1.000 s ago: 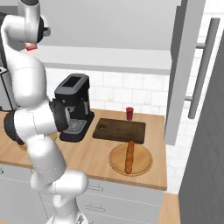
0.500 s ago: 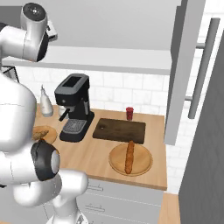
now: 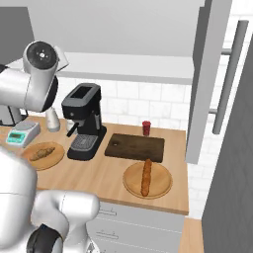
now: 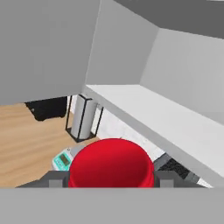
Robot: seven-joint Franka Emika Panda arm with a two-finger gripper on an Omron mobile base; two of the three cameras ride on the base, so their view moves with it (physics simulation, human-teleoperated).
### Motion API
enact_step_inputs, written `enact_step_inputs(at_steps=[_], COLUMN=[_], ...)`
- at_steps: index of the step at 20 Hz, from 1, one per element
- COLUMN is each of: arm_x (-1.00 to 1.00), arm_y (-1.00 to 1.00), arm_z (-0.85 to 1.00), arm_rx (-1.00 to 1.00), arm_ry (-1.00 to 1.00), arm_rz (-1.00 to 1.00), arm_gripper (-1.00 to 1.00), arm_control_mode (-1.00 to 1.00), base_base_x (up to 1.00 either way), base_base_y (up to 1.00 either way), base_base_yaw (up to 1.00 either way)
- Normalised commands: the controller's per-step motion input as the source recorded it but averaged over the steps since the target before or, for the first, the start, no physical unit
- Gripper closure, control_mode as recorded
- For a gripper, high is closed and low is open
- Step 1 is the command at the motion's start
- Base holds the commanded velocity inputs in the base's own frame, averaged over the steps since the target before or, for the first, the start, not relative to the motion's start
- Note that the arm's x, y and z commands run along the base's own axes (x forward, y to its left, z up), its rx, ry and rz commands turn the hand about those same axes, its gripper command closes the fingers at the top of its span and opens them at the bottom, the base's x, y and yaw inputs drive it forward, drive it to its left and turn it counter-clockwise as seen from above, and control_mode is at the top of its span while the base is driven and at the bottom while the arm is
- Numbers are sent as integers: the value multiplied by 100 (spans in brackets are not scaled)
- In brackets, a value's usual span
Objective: From the different types of pastries on the counter, select a croissant and place it on the cutting board. Then retrieve a jar of jam from the cabinet and place it alongside the croissant on the cutting board.
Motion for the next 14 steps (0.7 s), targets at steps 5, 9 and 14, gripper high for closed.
enact_step_inputs(at_steps=[5,9,14], arm_x=[-100,-100,-50], arm_y=[-84,-91,-17], arm_z=[-27,-45,-27], arm_rx=[3,6,2], arm_ry=[-9,-2,0], arm_rz=[0,0,0], arm_gripper=[100,100,100], arm_control_mode=[-100,-100,-100], base_base_x=[0,0,0], base_base_y=[0,0,0], base_base_yaw=[0,0,0])
